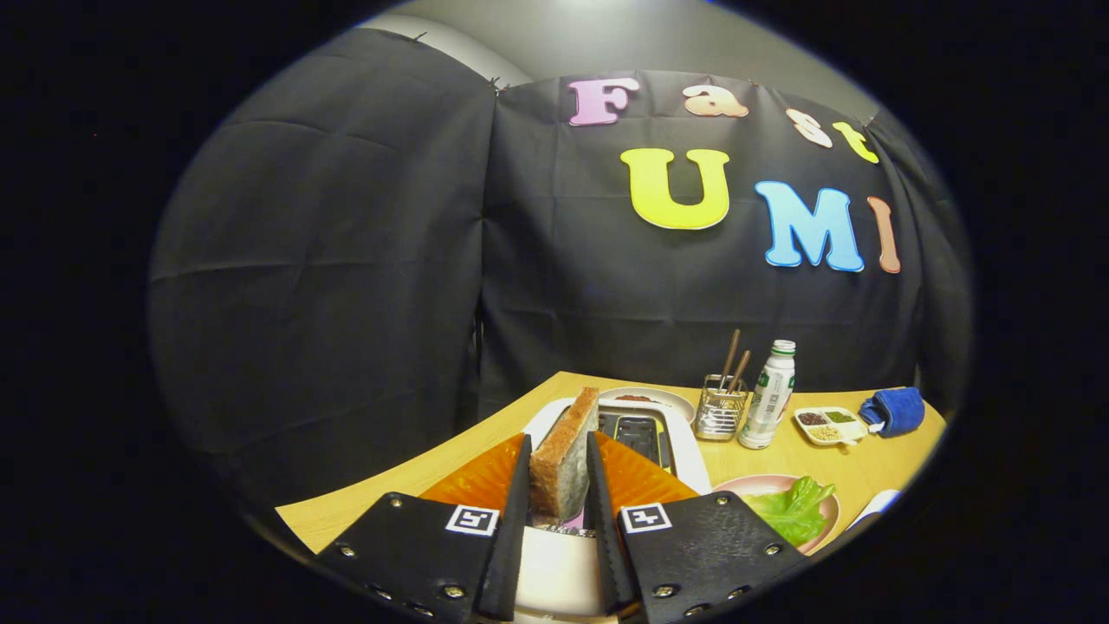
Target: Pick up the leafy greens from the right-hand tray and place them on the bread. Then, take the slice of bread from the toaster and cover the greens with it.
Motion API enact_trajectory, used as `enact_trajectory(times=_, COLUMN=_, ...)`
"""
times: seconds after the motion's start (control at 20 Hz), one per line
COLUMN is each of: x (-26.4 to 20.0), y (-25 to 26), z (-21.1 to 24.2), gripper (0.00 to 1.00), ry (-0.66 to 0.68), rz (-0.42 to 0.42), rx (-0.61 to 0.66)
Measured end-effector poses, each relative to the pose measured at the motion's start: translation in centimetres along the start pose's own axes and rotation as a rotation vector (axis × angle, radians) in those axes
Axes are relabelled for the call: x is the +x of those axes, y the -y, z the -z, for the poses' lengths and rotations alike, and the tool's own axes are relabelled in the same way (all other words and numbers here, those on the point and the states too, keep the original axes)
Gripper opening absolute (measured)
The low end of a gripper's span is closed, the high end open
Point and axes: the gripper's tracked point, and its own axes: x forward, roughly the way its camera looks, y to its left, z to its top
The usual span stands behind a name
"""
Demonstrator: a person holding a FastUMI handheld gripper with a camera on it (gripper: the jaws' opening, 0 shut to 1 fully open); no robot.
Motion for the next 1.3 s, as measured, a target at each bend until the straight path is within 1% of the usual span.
enact_trajectory(times=0.05, x=1.0, y=0.0, z=0.1, gripper=0.19, ry=0.002, rz=0.008, rx=0.011)
enact_trajectory(times=0.1, x=0.9, y=0.0, z=0.1, gripper=0.18, ry=-0.005, rz=0.010, rx=0.019)
enact_trajectory(times=0.15, x=1.1, y=0.0, z=0.0, gripper=0.11, ry=-0.008, rz=0.010, rx=0.019)
enact_trajectory(times=0.2, x=1.3, y=-0.2, z=-0.2, gripper=0.10, ry=-0.005, rz=-0.003, rx=0.002)
enact_trajectory(times=0.25, x=1.0, y=-0.4, z=-0.1, gripper=0.05, ry=-0.001, rz=-0.012, rx=0.001)
enact_trajectory(times=0.45, x=0.9, y=0.0, z=-0.8, gripper=0.05, ry=0.007, rz=-0.047, rx=0.023)
enact_trajectory(times=0.7, x=0.8, y=0.8, z=-3.3, gripper=0.05, ry=0.014, rz=-0.076, rx=0.065)
enact_trajectory(times=0.9, x=-0.4, y=2.3, z=-7.0, gripper=0.05, ry=0.075, rz=-0.066, rx=0.091)
enact_trajectory(times=1.1, x=-1.7, y=4.7, z=-9.6, gripper=0.05, ry=0.120, rz=-0.048, rx=0.119)
enact_trajectory(times=1.3, x=-3.1, y=7.6, z=-9.9, gripper=0.05, ry=0.094, rz=-0.052, rx=0.163)
